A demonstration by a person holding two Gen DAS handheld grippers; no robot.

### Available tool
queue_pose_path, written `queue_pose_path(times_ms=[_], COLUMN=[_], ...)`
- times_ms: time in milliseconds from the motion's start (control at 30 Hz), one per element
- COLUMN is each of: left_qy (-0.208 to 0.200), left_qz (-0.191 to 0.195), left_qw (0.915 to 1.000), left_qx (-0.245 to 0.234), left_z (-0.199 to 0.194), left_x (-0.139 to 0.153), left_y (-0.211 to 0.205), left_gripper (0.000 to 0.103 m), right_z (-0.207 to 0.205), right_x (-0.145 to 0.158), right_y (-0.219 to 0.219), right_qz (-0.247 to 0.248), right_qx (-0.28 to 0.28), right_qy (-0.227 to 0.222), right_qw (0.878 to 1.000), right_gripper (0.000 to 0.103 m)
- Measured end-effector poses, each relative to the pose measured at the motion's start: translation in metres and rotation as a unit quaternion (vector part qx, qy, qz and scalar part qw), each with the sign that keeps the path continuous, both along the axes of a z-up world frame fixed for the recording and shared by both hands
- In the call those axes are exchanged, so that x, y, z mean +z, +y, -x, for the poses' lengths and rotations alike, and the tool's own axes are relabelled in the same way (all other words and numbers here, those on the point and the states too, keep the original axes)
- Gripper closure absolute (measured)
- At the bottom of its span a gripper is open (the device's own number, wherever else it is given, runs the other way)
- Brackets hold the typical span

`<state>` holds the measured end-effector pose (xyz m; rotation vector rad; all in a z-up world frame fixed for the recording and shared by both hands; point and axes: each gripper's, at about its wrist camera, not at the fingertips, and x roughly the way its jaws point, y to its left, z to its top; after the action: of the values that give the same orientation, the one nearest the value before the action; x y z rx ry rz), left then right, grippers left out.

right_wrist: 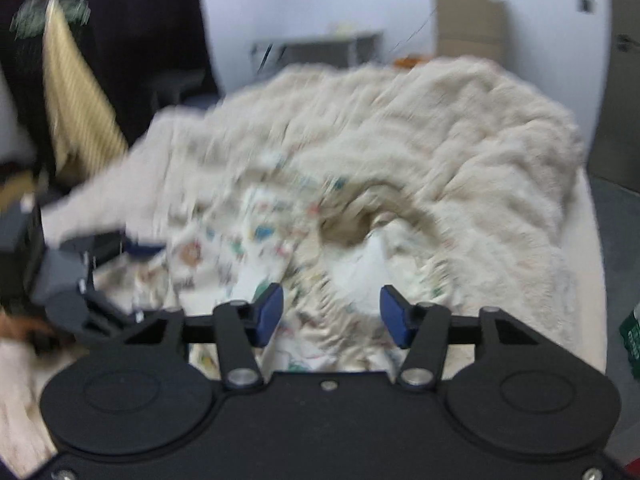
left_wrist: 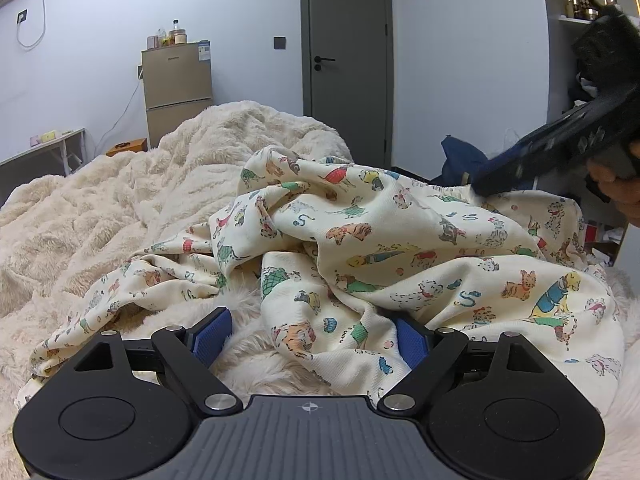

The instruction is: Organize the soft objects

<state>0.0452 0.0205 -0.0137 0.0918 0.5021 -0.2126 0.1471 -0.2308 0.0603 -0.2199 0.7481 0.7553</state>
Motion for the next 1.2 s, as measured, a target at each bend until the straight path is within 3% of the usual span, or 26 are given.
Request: queue_pose_path(times_ms=[33,67,133,400,467,533,600,867,967,1000,1033,1100,1200], left_qy=[0.000,0.001,0.001,0.003,0.004,0.003,0.004,0.003,0.003,0.003,0.003,0.002,0.003], left_qz=[0.001,0.001,0.002,0.003,0.003,0.003,0.003,0.001,0.002,0.002,0.002,0.002,0.002], left_qw=[1.0000,1.0000,1.0000,1.0000,1.0000,1.0000,1.0000,1.0000,1.0000,1.0000,1.0000,1.0000,1.0000], left_qx=[0.000,0.000,0.000,0.000,0.000,0.001,0.001,0.002,0.002,0.002,0.002,0.002,0.002], left_z=[0.000,0.000,0.000,0.000,0.000,0.001,0.002,0.001,0.001,0.002,0.002,0.002,0.002], left_x=[0.000,0.000,0.000,0.000,0.000,0.000,0.002,0.002,0.001,0.001,0.001,0.001,0.001], left_y=[0.000,0.000,0.001,0.000,-0.001,-0.001,-0.001,-0.002,-0.001,-0.001,-0.001,-0.001,-0.001], left_gripper=[0.021,0.021,0.021,0.020,0.020,0.020,0.020,0.020,0.020,0.020,0.020,0.020,0.020], right_z=[-0.002,-0.001,0.002,0.027,0.026,0.023,0.018,-0.009,-0.006,-0.003,-0.001,0.001,0.005], right_x=[-0.003,-0.005,-0.003,0.049,0.054,0.051,0.040,-0.012,-0.020,-0.020,-0.020,-0.016,-0.003], right_y=[0.005,0.007,0.002,-0.093,-0.102,-0.097,-0.077,-0.004,-0.001,-0.003,-0.006,-0.012,-0.023], right_qz=[0.019,0.028,0.021,-0.091,-0.094,-0.084,-0.055,0.016,0.018,0.016,0.013,0.004,-0.012], right_qx=[0.001,0.000,-0.001,-0.064,-0.063,-0.049,-0.034,-0.024,-0.022,-0.020,-0.018,-0.019,-0.032], right_qy=[-0.001,-0.003,-0.008,-0.070,-0.066,-0.053,-0.040,0.013,0.011,0.011,0.011,0.008,-0.016], right_qw=[1.000,1.000,1.000,0.991,0.991,0.994,0.997,1.000,1.000,1.000,1.000,1.000,0.999], right_gripper=[0.072,0.079,0.103,0.103,0.091,0.065,0.059,0.059,0.059,0.064,0.076,0.086,0.092])
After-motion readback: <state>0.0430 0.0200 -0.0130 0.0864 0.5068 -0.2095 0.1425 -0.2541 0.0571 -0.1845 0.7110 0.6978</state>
